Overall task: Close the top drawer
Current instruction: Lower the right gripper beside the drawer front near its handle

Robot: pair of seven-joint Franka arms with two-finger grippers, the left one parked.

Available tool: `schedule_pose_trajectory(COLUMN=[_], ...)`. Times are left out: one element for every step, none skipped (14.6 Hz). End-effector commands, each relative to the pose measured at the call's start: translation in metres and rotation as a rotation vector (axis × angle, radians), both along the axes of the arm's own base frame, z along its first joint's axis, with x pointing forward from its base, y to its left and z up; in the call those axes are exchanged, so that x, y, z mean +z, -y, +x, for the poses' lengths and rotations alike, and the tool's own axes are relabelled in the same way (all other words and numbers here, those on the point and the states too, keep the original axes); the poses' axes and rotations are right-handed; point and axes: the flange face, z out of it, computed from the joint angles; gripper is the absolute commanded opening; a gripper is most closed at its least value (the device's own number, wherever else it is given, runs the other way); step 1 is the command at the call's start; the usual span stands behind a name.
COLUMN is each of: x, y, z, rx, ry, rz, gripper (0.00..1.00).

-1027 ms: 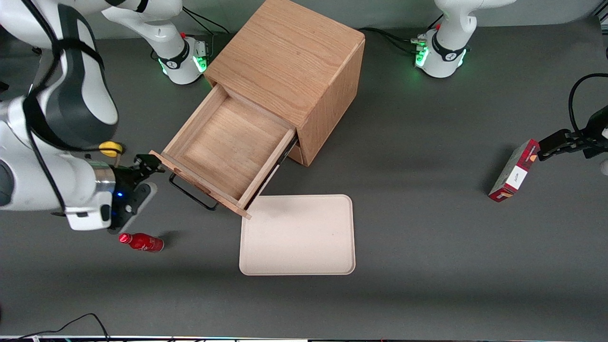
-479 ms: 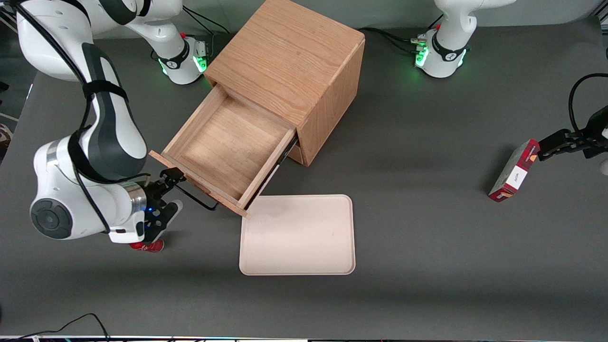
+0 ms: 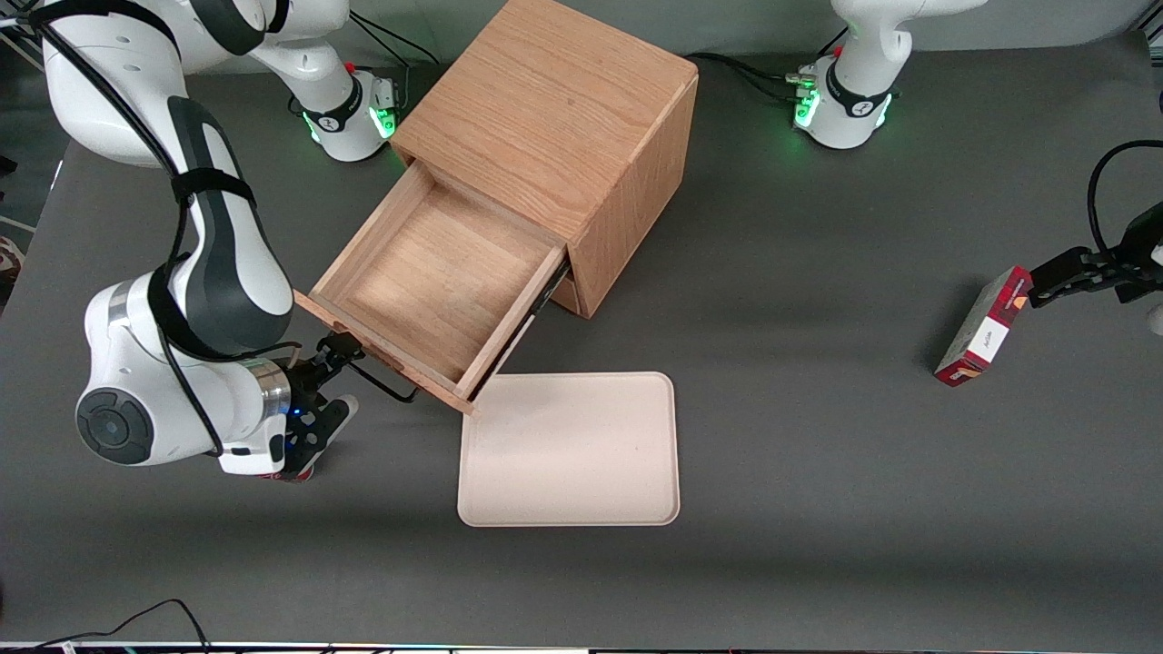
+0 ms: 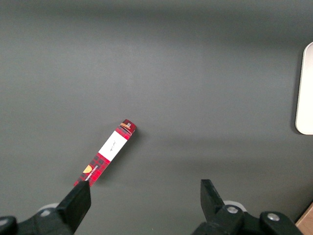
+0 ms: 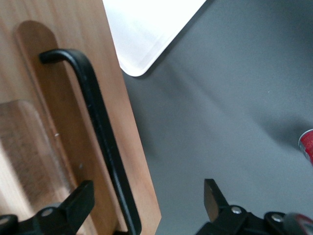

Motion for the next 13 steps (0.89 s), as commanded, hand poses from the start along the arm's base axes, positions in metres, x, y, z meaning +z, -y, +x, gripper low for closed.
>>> schedule_pose_trajectory(x=[-0.007,-0.01,-0.011,-0.011,-0.011,-0.011,-0.011,-0.009,-0.007,-0.008,-0.01,-0.011,-0.011], y=[-0.008,-0.009,-0.009,-0.009,-0.009,-0.01,-0.01,-0.011,-0.014,-0.016,-0.02,-0.029,-0.031], z=[0.005,0.005,0.005,0.005,0.004,0.005,0.005,0.005,0.004,0.002,-0.003,-0.009,-0.014], rx=[-0.022,-0.025,-0.025,-0.025,-0.026,-0.028,-0.041,-0.061,-0.072,-0.094,-0.111,-0.108,-0.115], ry=[-0.003,-0.007,-0.009,-0.01,-0.011,-0.01,-0.013,-0.01,-0.01,-0.018,-0.032,-0.042,-0.049], rz=[0.008,0.009,0.01,0.01,0.014,0.015,0.013,0.016,0.019,0.019,0.022,0.041,0.043], gripper=[1.0,1.0,1.0,1.0,1.0,1.0,1.0,1.0,1.0,1.0,1.0,1.0,1.0])
